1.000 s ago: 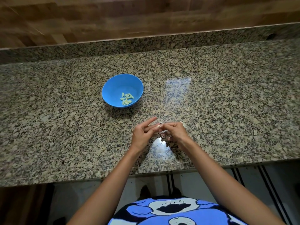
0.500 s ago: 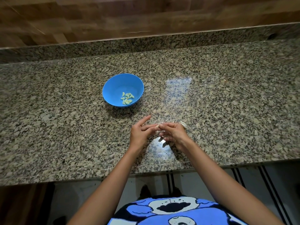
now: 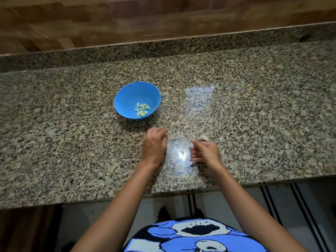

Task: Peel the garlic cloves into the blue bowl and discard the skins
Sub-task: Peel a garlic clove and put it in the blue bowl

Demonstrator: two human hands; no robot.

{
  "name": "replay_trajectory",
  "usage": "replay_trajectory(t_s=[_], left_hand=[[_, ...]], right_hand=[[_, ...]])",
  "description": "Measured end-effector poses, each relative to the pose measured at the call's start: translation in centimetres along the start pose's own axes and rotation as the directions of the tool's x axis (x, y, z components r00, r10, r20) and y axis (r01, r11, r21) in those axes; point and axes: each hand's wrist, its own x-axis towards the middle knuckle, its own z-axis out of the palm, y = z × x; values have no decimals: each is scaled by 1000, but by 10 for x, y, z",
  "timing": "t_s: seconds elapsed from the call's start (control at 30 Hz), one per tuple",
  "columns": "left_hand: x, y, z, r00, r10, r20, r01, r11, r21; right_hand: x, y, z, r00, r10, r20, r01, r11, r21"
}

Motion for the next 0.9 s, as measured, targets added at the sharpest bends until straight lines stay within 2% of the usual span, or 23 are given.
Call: replay_trajectory(t_s=[0.1,0.17,0.27,0.33,0.43,0.67,0.77,0.9], left_hand=[[14,22,20,976,61,207,-45,996,-82],[22,29,33,923,80,376,-44,994,-102],[27,29,45,843,199,500,-207,978,-41],[26,26,44,838,238,491,-248,968,-46],[16,14,37,856,230,463,-215,973,-85],[-21,15,35,881,213,422,-229,973,-13],[-29,13,34,868,258,425,-296,955,24],[-50,7,31,834,394,385,-460,883,93]], right_hand=[[-3,1,-7,1000,28,4,-28,998,53],[-5,1,-12,999,38,-29,-36,996,85],[-7,5,-18,997,45,-63,-37,991,126],[-8,8,-21,996,52,-70,-42,990,131],[-7,11,-23,996,55,-64,-46,991,125],[-7,12,-18,997,65,-41,-58,988,140],[-8,12,-17,997,63,-44,-56,989,140],[-7,13,-15,997,63,-51,-54,986,158]])
